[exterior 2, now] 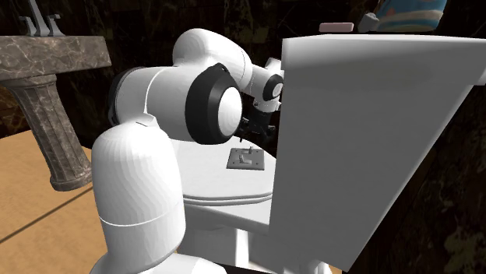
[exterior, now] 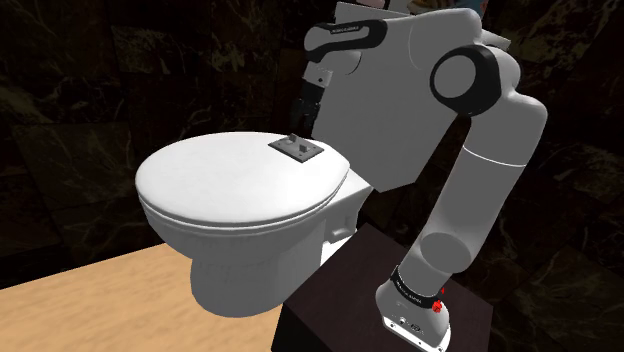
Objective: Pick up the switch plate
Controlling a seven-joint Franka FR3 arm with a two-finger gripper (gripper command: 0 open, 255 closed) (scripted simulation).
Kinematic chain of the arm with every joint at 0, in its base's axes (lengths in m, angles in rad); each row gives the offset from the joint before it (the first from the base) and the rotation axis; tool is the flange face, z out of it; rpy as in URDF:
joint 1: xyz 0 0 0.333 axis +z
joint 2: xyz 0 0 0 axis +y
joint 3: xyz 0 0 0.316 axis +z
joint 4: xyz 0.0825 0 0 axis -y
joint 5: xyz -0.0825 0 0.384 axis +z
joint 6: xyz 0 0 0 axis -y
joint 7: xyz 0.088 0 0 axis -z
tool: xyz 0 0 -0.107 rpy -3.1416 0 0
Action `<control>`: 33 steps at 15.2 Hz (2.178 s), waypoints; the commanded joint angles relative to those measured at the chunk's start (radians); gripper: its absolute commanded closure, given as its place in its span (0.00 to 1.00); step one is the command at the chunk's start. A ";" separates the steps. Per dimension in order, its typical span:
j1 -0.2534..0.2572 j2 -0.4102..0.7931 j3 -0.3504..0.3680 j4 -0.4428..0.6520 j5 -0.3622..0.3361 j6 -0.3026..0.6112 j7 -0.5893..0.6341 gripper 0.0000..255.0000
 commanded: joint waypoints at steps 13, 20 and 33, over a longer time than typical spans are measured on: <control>0.000 0.022 0.002 -0.050 0.013 0.069 -0.022 1.00; -0.001 0.010 0.000 -0.010 0.005 0.019 -0.008 1.00; -0.004 -0.004 -0.003 0.120 -0.007 -0.121 0.026 1.00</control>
